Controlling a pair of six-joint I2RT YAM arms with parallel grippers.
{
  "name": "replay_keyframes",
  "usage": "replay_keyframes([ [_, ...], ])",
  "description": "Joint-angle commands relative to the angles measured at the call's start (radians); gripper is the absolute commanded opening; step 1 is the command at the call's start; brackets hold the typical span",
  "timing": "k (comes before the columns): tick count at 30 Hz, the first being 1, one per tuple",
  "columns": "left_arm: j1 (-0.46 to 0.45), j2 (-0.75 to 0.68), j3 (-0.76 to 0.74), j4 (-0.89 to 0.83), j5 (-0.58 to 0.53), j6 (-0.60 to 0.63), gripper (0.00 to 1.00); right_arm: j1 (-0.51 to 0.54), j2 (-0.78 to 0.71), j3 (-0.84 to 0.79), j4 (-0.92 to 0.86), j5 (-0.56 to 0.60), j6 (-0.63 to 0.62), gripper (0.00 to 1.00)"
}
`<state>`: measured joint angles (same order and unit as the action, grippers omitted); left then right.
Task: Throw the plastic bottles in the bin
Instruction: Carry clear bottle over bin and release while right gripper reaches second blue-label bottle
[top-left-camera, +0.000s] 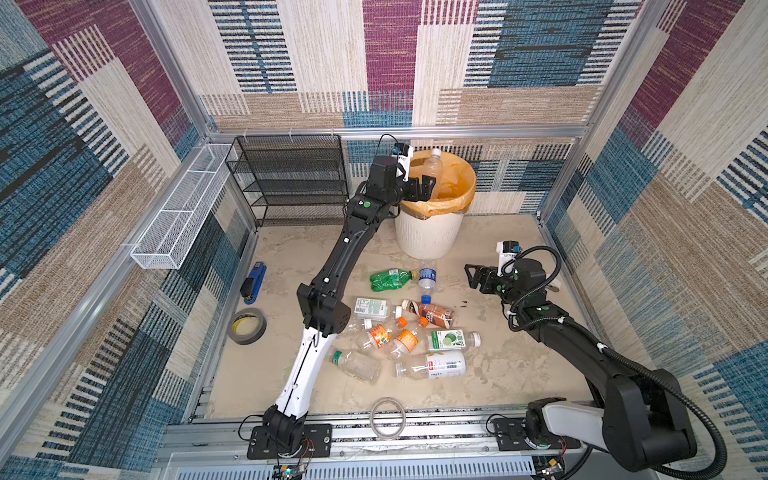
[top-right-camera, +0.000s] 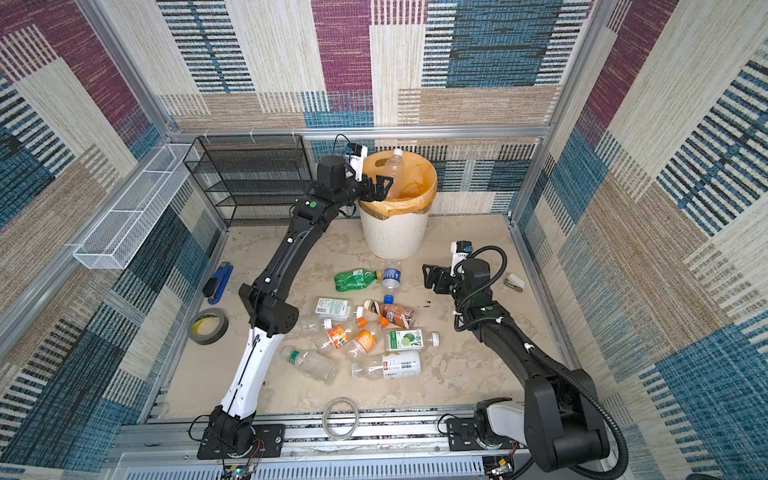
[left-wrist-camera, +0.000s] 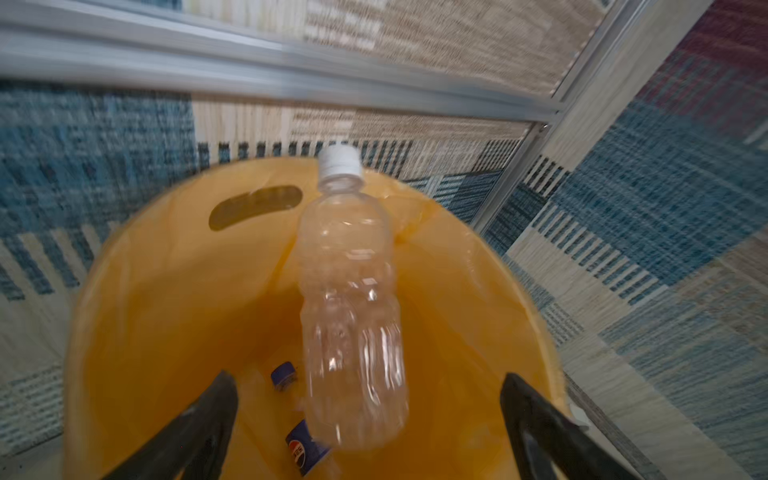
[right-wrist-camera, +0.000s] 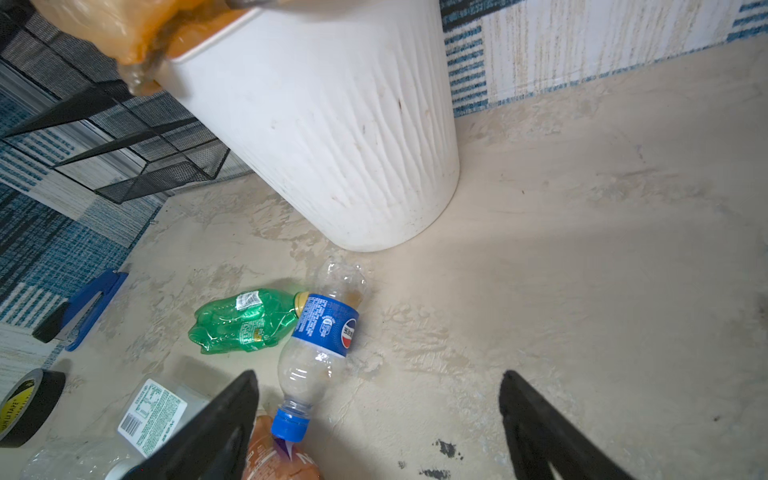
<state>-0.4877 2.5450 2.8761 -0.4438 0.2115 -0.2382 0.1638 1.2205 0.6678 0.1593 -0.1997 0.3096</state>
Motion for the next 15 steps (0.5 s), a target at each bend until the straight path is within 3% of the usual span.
replay_keyframes([
  [1,-0.003,-0.519,-0.383,0.096,0.04,-0.03,0.99,0.008,-0.013,0.003,-0.007,-0.008,0.0,0.91],
  [2,-0.002,-0.611,-0.542,0.224,0.015,-0.018,0.99,0.009,-0.009,0.006,-0.013,-0.005,-0.007,0.91],
  [3,0.001,-0.66,-0.609,0.265,-0.001,-0.003,0.99,0.011,-0.003,0.009,-0.015,-0.003,-0.009,0.91],
  [11,0.006,-0.862,-0.804,0.288,-0.027,0.116,0.99,0.048,0.08,0.04,-0.009,-0.004,-0.004,0.91],
  [15,0.006,-1.057,-1.099,0.348,-0.113,0.177,1.0,0.088,0.13,0.081,-0.045,0.037,0.011,0.9],
])
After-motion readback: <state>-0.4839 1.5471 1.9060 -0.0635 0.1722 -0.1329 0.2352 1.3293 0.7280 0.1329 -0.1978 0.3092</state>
